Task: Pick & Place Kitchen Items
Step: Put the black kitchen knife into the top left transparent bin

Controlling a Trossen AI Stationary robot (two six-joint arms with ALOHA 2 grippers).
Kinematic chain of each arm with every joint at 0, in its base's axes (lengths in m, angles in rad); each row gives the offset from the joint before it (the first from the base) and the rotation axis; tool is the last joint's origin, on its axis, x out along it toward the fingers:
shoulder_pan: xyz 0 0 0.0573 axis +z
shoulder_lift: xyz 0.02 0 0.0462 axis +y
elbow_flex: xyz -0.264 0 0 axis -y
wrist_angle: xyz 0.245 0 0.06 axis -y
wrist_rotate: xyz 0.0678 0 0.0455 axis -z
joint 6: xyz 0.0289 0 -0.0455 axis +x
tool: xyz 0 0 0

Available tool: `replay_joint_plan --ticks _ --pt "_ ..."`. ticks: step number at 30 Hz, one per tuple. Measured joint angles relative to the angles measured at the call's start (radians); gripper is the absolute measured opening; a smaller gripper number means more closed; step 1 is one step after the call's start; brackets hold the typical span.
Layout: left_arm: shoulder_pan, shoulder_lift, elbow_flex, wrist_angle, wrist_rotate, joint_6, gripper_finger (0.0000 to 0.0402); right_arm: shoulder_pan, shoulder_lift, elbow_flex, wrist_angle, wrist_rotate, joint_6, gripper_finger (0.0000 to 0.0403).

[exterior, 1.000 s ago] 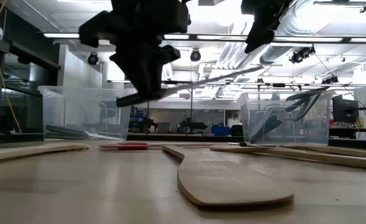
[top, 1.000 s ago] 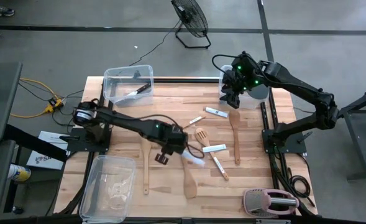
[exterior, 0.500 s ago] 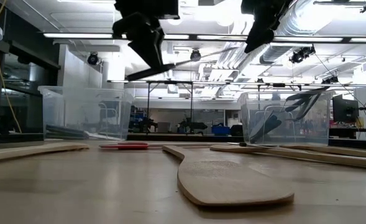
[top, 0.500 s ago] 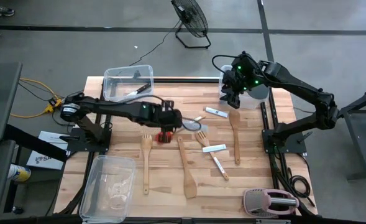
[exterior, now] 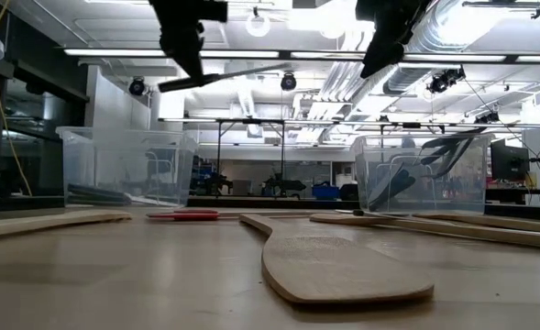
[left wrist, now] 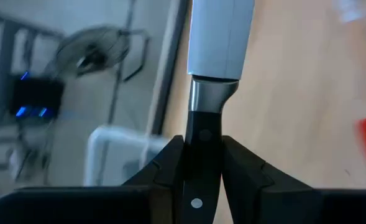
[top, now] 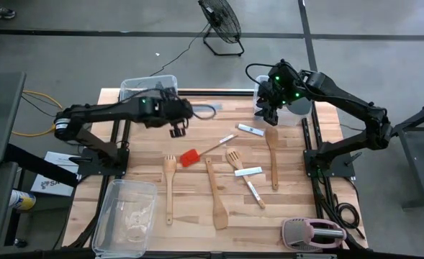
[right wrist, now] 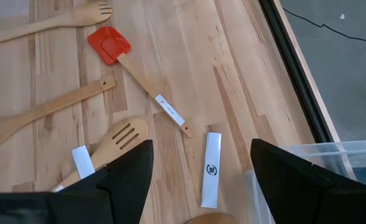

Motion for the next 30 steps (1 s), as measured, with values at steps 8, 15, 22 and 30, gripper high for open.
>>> replay_joint_plan --ticks 8,15,22,30 --pt "0.181 -0.039 0.000 -0.058 -0.069 -0.073 0.0076 0.000 0.000 0.000 0.014 0.004 0.001 0.0261" --pt "0.367 -0.039 0.000 -0.110 -0.020 -0.198 0.0076 0.000 0.000 0.000 0.016 0.052 0.042 0.0261" --pt "0.518 -0.039 0.000 -0.164 0.102 -0.269 0.0076 0.000 0.000 0.000 0.015 0.107 0.054 0.0261" --pt "0.593 -0.038 -0.086 -0.179 0.224 -0.233 0.0076 0.000 0.000 0.000 0.046 0.114 0.080 0.0261"
